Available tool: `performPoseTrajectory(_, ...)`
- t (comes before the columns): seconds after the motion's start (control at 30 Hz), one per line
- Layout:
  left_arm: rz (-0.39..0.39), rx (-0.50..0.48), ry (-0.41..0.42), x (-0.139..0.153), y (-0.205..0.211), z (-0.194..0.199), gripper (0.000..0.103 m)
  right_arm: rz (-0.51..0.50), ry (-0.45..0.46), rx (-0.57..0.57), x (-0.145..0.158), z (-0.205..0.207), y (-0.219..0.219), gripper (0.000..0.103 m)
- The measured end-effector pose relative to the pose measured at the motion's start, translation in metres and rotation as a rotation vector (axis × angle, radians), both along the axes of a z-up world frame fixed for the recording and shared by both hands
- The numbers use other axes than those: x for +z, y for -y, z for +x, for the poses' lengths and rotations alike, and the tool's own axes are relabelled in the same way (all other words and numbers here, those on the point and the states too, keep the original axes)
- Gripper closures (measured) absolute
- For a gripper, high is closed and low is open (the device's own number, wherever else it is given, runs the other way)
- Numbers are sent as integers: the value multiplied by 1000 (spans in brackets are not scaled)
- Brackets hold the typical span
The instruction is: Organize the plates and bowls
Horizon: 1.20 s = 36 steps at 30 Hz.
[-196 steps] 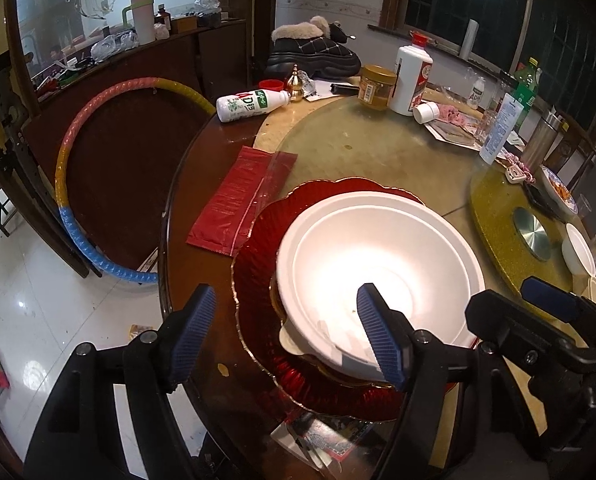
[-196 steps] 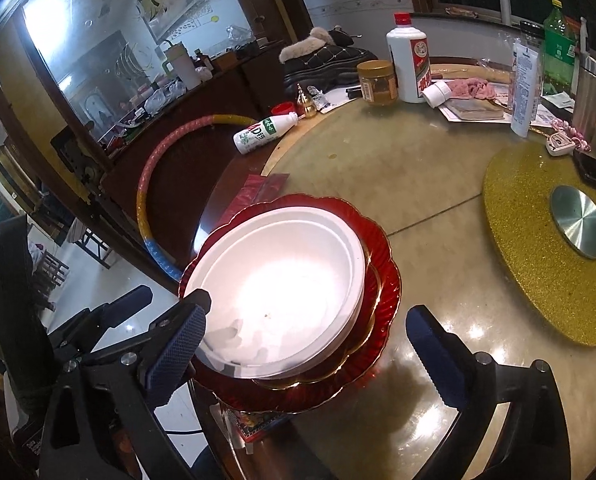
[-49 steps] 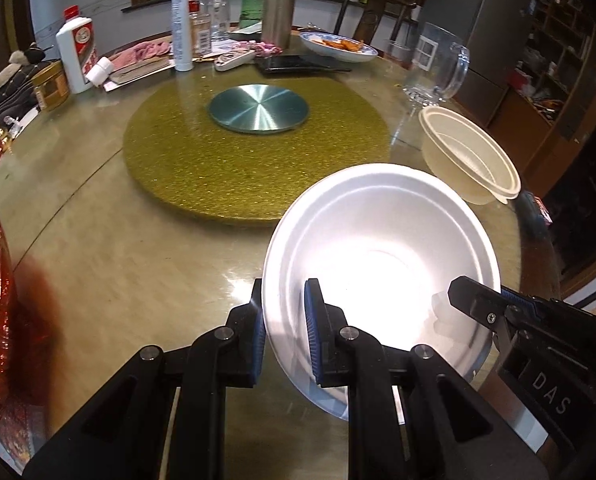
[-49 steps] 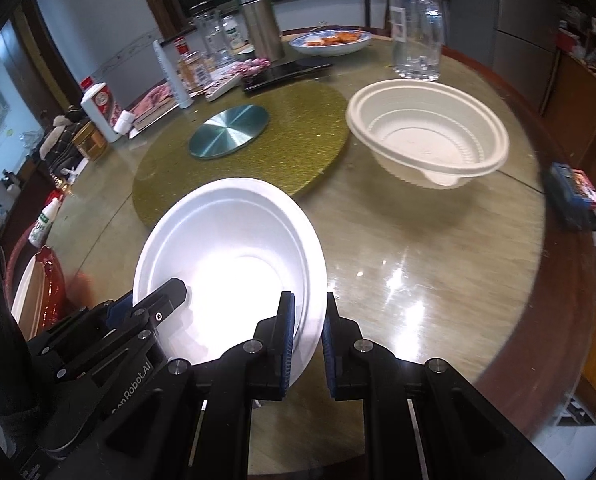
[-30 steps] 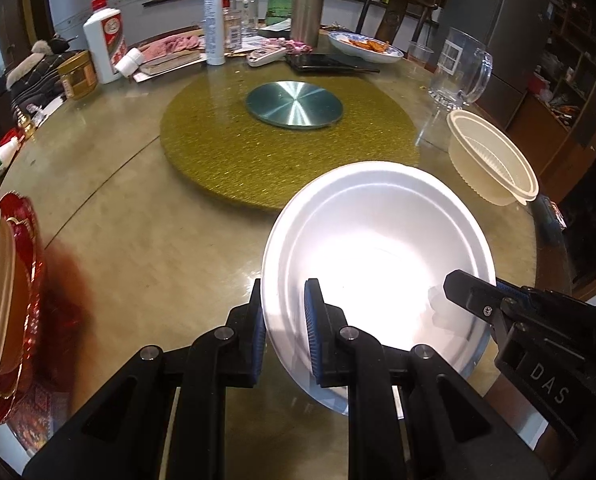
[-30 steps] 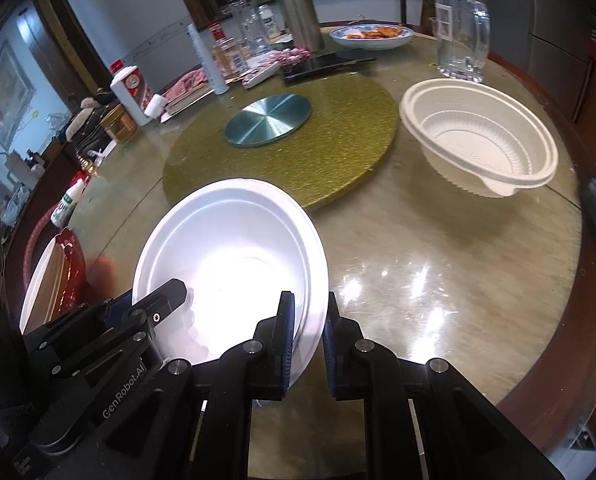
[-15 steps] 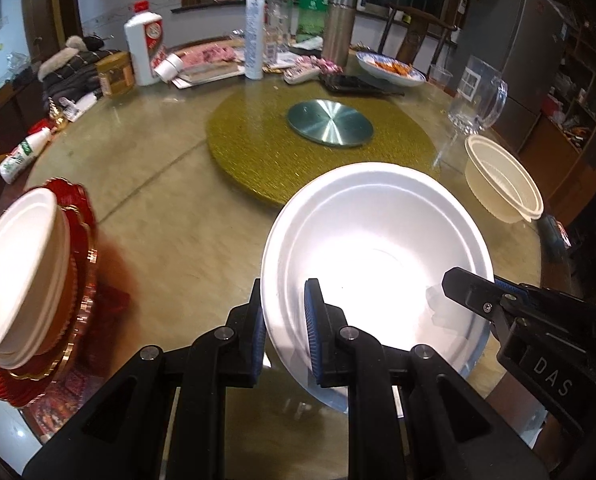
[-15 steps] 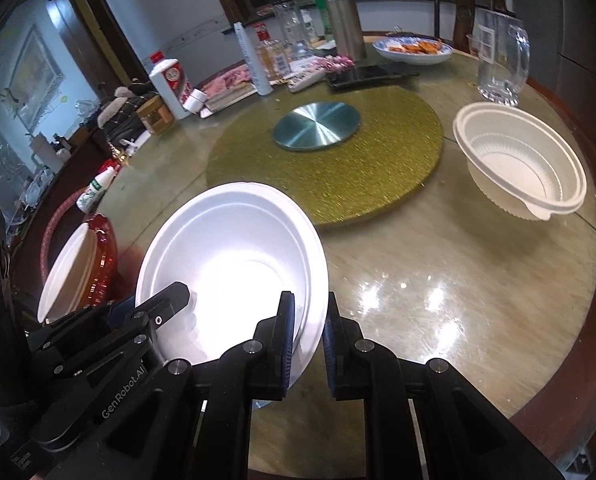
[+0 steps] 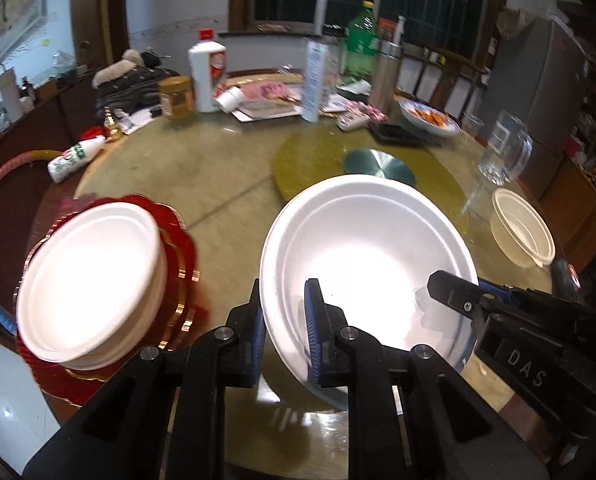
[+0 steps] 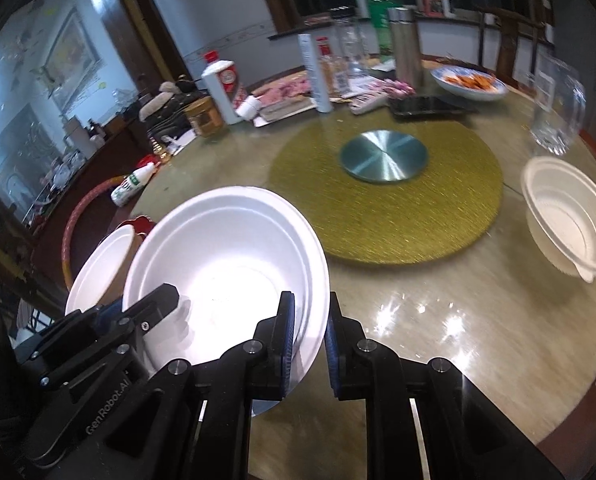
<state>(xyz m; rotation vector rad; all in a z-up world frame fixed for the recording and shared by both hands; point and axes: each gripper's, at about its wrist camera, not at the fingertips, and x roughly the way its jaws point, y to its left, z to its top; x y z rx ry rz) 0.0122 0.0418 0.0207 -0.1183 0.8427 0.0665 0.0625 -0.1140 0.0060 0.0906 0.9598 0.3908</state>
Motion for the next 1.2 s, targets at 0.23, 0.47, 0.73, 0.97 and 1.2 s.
performPoseTrajectory(0.23,-11,13,-1,-1,-10,-1,88,-1,1,33,-1,-1,-15,87)
performPoseTrajectory(0.47,-16,30,21,8,-17,-6,88,-8,27,53,9,-1,-22,87)
performPoseTrajectory(0.73,-24,50,47,22,-32,-16,88,-25,56,79,24,-7,-39,87)
performPoseTrajectory(0.97,-41,66,51,29,-49,-32,88,-43,80,104,38,-22,-56,87)
performPoseTrajectory(1.2,-54,95,59,36,-69,-44,88,-50,91,141,45,-33,-77,87)
